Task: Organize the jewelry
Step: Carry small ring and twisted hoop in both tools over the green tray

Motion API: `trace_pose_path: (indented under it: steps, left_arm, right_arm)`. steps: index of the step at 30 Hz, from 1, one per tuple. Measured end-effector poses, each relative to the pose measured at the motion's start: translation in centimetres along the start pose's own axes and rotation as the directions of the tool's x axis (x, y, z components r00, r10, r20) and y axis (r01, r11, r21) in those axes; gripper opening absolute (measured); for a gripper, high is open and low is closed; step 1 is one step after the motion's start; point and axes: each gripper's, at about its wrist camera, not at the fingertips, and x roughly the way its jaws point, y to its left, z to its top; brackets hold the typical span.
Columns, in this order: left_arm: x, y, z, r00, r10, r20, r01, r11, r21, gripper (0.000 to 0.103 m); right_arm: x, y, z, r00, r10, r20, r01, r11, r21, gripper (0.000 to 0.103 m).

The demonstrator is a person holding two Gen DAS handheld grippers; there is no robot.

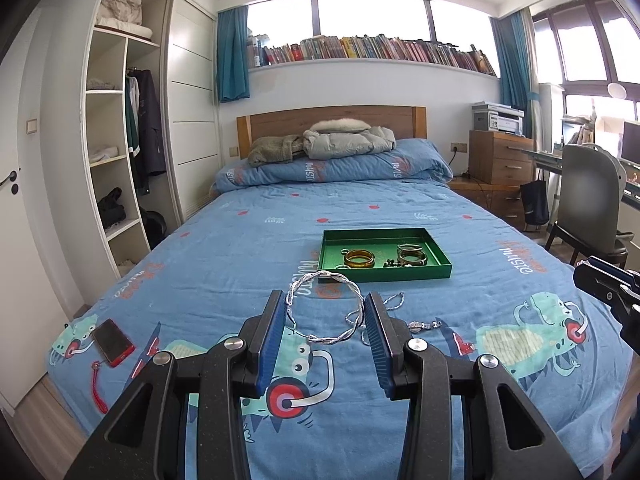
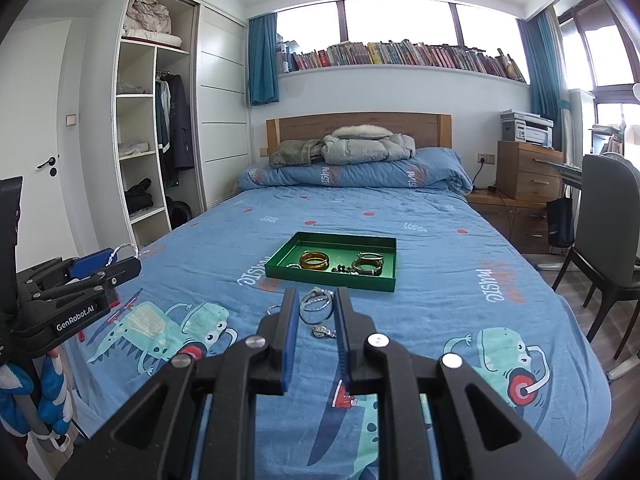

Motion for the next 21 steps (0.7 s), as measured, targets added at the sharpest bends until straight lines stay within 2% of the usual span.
trace_pose_path:
  steps: [13,21]
  left_arm:
    - [-0.8,-0.1,1.0,1.000,-0.005,0.026,0.005,1.000,-0.006,0.040]
    - [1.2,0.1,1.8,1.000,-0.008,0.004,0.008,1.000,-0.001,0.040]
  right_arm:
    - [-1.1,0.2,0.6,0.999,0.007,0.035,-0.006,1.000,-0.014,0.016]
    - [0.1,0.1,1.1,0.999,0.021,0.037,-0.020,1.000,-0.017,0.016]
